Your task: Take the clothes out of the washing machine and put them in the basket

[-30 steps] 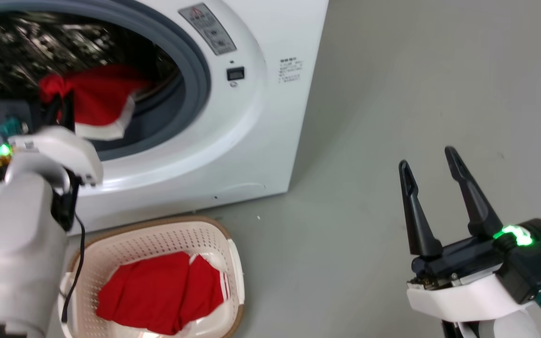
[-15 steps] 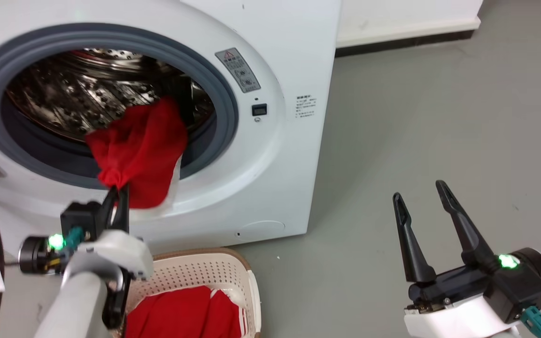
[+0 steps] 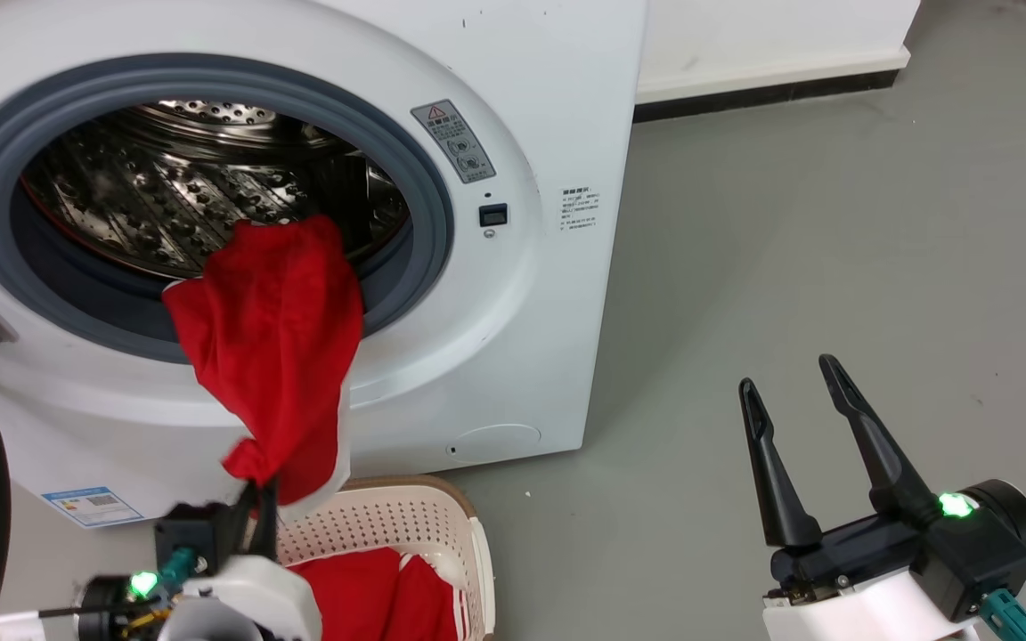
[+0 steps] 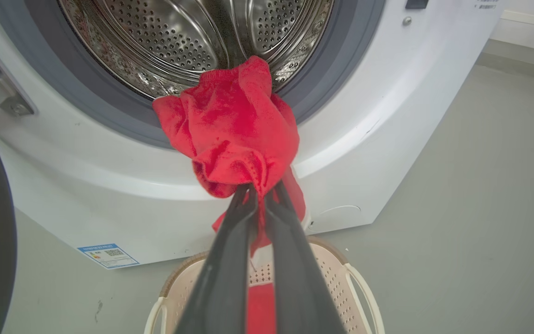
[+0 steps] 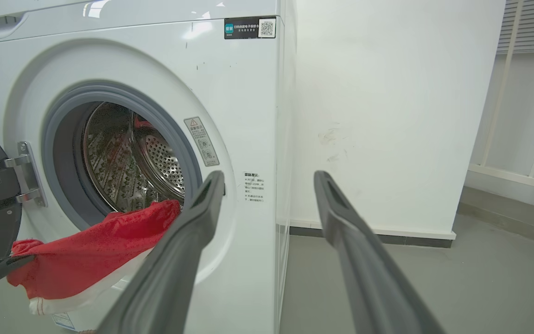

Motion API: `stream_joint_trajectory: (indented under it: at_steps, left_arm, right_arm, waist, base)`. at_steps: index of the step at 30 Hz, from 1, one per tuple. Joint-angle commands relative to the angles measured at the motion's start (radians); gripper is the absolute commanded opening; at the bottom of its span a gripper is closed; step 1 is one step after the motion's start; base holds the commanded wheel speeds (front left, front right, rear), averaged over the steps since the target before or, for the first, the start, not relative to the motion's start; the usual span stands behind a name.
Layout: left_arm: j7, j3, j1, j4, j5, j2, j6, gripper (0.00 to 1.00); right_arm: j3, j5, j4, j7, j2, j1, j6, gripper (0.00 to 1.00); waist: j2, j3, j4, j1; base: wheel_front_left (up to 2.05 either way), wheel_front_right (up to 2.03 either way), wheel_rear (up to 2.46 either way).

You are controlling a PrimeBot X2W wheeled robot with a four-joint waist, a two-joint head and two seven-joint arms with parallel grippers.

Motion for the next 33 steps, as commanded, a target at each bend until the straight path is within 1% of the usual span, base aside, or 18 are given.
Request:
stream_joint_trajectory:
  at_steps: [1,3,9,15,22,33]
  left_arm:
    - [-0.001,-0.002,0.013,0.010,-0.004,-0.003,0.001,0.00]
    - [-0.010,0.001,0.014,0.043,-0.015,-0.004,-0.011,0.00]
    - [-0.029,-0.004,-0.018,0.166,-0.029,-0.029,-0.037,0.00]
    - [-0.043,-0.003,-0.077,0.308,-0.034,-0.053,-0.067,0.00]
    - [-0.050,0.012,-0.172,0.479,-0.045,-0.079,-0.100,0.00]
    - [-0.050,0.045,-0.340,0.688,-0.032,-0.094,-0.135,0.00]
  right_arm:
    - [0.000,-0.007,0.000,-0.002,0.000,0.004,-0.001,1.00]
    - [0.001,-0.007,-0.001,-0.002,0.000,-0.006,-0.001,1.00]
    - [0.002,-0.008,-0.006,-0.002,0.000,-0.034,-0.001,1.00]
    - [0.005,-0.008,-0.012,-0.002,0.000,-0.067,-0.001,1.00]
    - [0.008,-0.005,-0.023,-0.002,0.000,-0.116,-0.001,1.00]
    - [0.010,0.002,-0.041,-0.002,0.000,-0.191,-0.001,1.00]
  waist:
    - [-0.0001,0.007,-0.003,0.0001]
    - [-0.0001,0.019,-0.007,0.0001]
    - [-0.0001,0.062,-0.015,0.0001]
    - [-0.0001,0.122,-0.026,0.0001]
    - [-0.0001,0.206,-0.041,0.0001]
    - [-0.0001,0.338,-0.060,0.0001]
  base:
    - [0.00,0.00,0.00]
    - [0.00,0.00,0.00]
    - [0.00,0.00,0.00]
    - [0.00,0.00,0.00]
    - [0.00,0.00,0.00]
    - [0.00,0.00,0.00]
